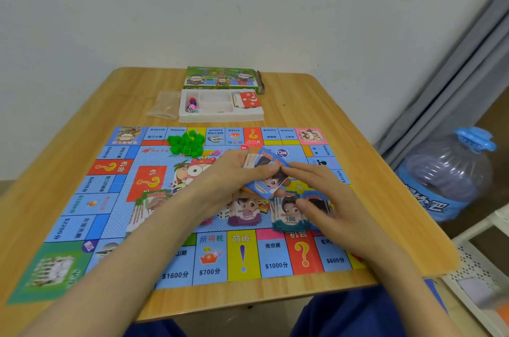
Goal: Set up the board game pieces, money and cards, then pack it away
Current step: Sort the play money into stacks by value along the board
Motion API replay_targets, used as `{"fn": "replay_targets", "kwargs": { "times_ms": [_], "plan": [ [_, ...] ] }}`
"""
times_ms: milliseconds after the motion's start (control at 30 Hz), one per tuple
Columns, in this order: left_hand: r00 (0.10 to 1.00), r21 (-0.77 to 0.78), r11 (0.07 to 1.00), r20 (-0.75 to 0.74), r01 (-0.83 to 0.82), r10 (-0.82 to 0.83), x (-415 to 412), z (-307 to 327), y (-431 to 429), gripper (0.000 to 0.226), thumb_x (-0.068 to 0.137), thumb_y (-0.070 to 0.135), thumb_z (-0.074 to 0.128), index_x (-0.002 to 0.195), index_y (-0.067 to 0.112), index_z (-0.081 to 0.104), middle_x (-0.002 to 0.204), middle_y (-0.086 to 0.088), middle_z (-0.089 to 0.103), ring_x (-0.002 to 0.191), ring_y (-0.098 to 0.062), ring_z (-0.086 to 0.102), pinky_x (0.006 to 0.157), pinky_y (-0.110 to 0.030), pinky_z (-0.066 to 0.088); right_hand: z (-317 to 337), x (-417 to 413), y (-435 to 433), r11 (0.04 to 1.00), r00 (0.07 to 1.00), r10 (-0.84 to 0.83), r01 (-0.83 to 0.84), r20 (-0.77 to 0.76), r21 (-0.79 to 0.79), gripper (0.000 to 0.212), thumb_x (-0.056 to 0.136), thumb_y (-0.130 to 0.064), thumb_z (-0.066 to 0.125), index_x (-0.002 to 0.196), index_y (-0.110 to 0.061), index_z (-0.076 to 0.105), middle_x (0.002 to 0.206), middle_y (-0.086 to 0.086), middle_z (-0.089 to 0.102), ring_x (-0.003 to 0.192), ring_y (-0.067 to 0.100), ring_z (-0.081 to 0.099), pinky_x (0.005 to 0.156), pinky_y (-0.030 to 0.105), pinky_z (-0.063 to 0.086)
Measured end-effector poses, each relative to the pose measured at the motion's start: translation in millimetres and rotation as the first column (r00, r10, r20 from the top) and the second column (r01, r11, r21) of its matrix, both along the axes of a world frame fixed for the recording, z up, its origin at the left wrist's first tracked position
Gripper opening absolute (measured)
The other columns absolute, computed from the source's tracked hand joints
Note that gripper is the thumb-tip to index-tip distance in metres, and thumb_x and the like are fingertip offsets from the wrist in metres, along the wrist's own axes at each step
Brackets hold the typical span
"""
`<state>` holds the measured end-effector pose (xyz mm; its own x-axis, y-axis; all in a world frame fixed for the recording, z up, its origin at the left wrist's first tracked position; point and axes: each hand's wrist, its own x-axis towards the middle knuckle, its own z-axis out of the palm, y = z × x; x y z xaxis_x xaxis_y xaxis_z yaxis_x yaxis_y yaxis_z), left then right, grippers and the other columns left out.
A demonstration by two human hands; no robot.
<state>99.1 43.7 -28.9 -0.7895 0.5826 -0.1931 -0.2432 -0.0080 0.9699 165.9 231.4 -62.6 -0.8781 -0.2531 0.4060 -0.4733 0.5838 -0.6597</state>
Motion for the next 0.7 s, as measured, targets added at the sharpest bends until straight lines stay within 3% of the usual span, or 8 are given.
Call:
{"fn": "replay_targets", "kwargs": {
  "times_ms": [133,233,400,533,700],
  "plan": [
    [0.999,-0.035,0.999,0.031,-0.006,0.007,-1,0,1,0.016,0.091,0.023,0.056,0.100,0.013,0.065,0.084,-0.004,0.075,0.071,-0.015,0.072,0.058,-0.023,0.057,-2,-2,0,0.999,0.999,-0.043,0.043,-0.025,-0.007,0.039,0.088,-0.035,0.046,0.128,-0.035,0.048,0.131,-0.024,0.048,0.126,-0.005,0.040,0.097,0.007,0.034],
    [0.997,-0.010,1.000,0.067,0.025,-0.024,-1,1,0,0.013,0.094,0.015,0.053,0.101,0.011,0.063,0.084,-0.006,0.075,0.072,-0.017,0.072,0.059,-0.024,0.058,-4,-4,1,0.995,0.993,-0.103,0.102,-0.059,-0.019,0.036,0.089,-0.035,0.045,0.124,-0.032,0.052,0.127,-0.020,0.052,0.122,-0.005,0.044,0.096,0.008,0.035],
    [0.995,0.018,0.998,0.079,0.068,-0.069,-1,2,-1,0.018,0.095,0.000,0.048,0.107,0.008,0.060,0.087,-0.008,0.075,0.071,-0.020,0.072,0.064,-0.028,0.060,2,-2,3,0.950,0.944,-0.276,0.240,-0.181,-0.199,0.017,0.089,-0.033,0.049,0.095,-0.031,0.064,0.098,-0.026,0.065,0.097,-0.003,0.060,0.079,0.009,0.044],
    [0.990,0.049,0.991,0.056,0.124,-0.127,-1,1,-3,0.021,0.095,-0.001,0.045,0.110,0.008,0.058,0.096,-0.009,0.074,0.078,-0.021,0.073,0.065,-0.025,0.060,7,3,3,0.819,0.894,-0.444,0.379,-0.057,-0.430,0.022,0.085,-0.044,0.061,0.073,-0.026,0.065,0.077,-0.012,0.070,0.073,0.008,0.067,0.064,0.024,0.053],
    [0.991,0.047,0.991,0.047,0.126,-0.129,-3,-1,-3,0.021,0.094,0.000,0.047,0.110,0.010,0.058,0.097,-0.009,0.074,0.078,-0.021,0.073,0.064,-0.024,0.059,7,1,4,0.750,0.853,-0.510,0.503,0.109,-0.430,0.018,0.079,-0.036,0.065,0.074,-0.019,0.062,0.072,0.000,0.068,0.069,0.019,0.066,0.059,0.041,0.054]
  ]
}}
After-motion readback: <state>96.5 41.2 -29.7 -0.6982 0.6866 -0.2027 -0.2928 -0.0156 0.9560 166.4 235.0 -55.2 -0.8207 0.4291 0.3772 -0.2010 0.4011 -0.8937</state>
